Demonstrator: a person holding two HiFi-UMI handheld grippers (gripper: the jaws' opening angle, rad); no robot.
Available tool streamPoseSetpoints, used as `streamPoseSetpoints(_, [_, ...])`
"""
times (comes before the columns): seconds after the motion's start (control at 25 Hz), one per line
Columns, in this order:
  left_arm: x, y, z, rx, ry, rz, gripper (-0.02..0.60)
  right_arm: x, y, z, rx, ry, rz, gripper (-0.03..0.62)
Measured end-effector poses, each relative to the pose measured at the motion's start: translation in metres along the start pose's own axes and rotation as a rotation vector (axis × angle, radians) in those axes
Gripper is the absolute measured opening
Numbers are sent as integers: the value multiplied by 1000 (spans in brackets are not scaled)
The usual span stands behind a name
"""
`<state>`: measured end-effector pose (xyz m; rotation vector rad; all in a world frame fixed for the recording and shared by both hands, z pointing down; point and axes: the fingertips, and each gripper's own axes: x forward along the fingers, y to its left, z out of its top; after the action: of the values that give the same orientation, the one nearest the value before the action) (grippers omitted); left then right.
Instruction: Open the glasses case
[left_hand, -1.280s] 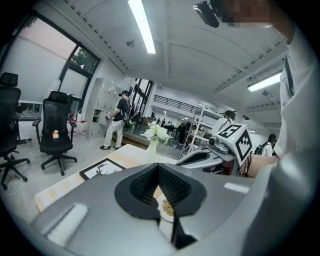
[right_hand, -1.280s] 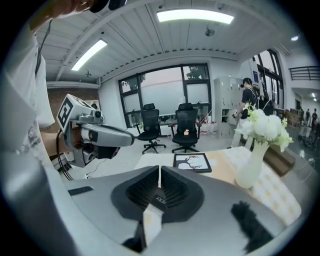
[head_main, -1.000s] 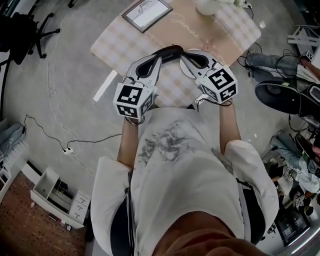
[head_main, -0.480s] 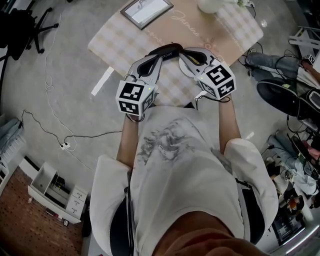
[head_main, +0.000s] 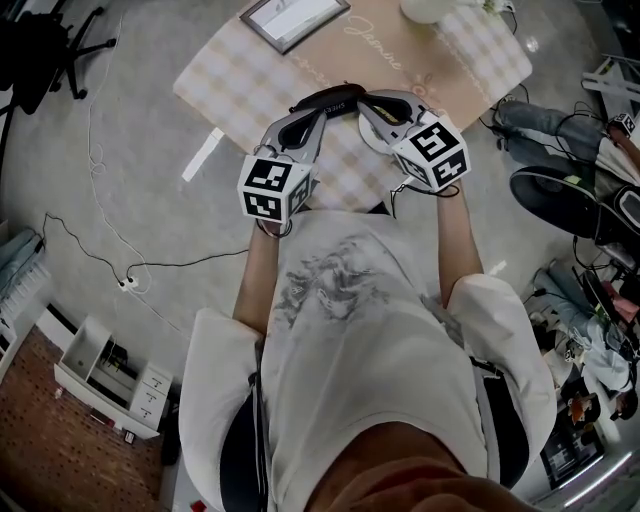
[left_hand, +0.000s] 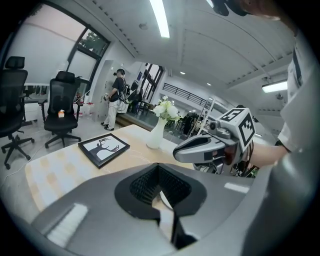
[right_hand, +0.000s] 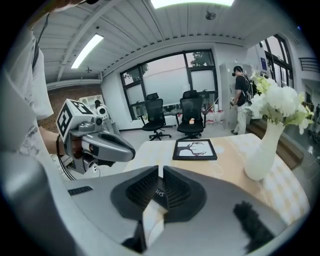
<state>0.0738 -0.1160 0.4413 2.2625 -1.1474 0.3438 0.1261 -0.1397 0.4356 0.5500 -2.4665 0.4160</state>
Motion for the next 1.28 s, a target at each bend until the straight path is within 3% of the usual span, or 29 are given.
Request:
streamPoseSetpoints(0.72, [27,17,-46,-82,85,17,3,35,-14,-32,16,96,52,89])
streamPoseSetpoints(1.28, [44,22,-71,-101,153,15,3,51,-33,-53,56,140,62,130])
